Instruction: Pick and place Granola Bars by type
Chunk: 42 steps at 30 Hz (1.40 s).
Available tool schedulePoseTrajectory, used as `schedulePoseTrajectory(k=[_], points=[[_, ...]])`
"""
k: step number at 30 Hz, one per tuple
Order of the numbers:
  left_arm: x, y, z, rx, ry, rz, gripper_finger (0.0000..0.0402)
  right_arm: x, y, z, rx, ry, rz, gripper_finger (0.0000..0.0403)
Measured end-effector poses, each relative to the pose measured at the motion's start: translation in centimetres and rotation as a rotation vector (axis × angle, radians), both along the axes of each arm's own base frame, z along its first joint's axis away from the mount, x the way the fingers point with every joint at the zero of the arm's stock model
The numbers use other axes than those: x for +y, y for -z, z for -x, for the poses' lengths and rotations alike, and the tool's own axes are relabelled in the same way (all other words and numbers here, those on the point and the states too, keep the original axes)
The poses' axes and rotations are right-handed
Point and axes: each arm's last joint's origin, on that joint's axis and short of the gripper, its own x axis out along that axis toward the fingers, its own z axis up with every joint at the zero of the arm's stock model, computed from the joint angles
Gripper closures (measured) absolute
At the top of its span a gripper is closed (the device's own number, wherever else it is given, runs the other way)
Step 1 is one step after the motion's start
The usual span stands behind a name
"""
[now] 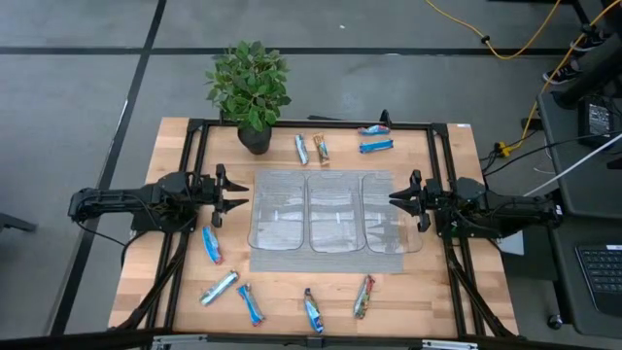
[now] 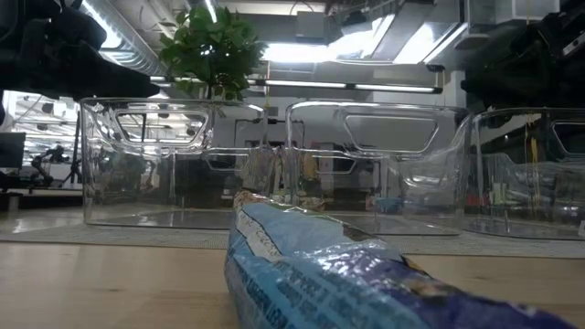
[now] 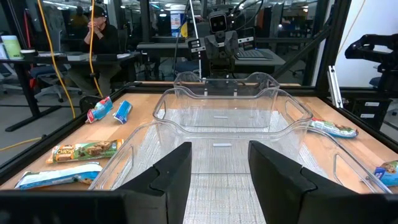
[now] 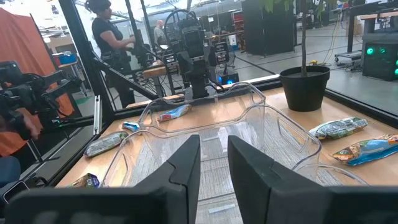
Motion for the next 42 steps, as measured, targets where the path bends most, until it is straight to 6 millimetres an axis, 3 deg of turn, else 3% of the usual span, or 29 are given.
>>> schedulePoseTrajectory(k=[16, 21, 26, 29, 33, 37, 42], points=[[0.0, -0.9, 0.0, -0.104, -0.005, 0.052, 0.0251, 0.0, 0.0, 0.0, -0.001, 0.000, 0.000, 0.0318], [0.4, -2.2, 0.2, -0.265, -0.120, 0.221, 0.0256, 0.0, 0.0, 0.0, 0.000, 0.001, 0.024, 0.0318], [0.7, -4.1, 0.9, -0.489, -0.240, 0.257, 0.0258, 0.0, 0.0, 0.0, 0.001, 0.002, 0.079, 0.0318], [0.5, -6.1, 1.5, -0.545, -0.176, 0.198, 0.0258, 0.0, 0.0, 0.0, 0.001, 0.002, 0.077, 0.0318], [0.0, -10.8, 2.8, -0.549, -0.057, 0.148, 0.0259, 0.0, 0.0, 0.0, 0.001, 0.002, 0.076, 0.0318], [-0.2, -15.7, 4.5, -0.407, -0.050, 0.140, 0.0259, 0.0, 0.0, 0.0, 0.001, 0.002, 0.077, 0.0318], [-0.4, -20.7, 5.5, -0.223, -0.039, 0.257, 0.0259, 0.0, 0.0, 0.0, 0.001, 0.002, 0.076, 0.0318]])
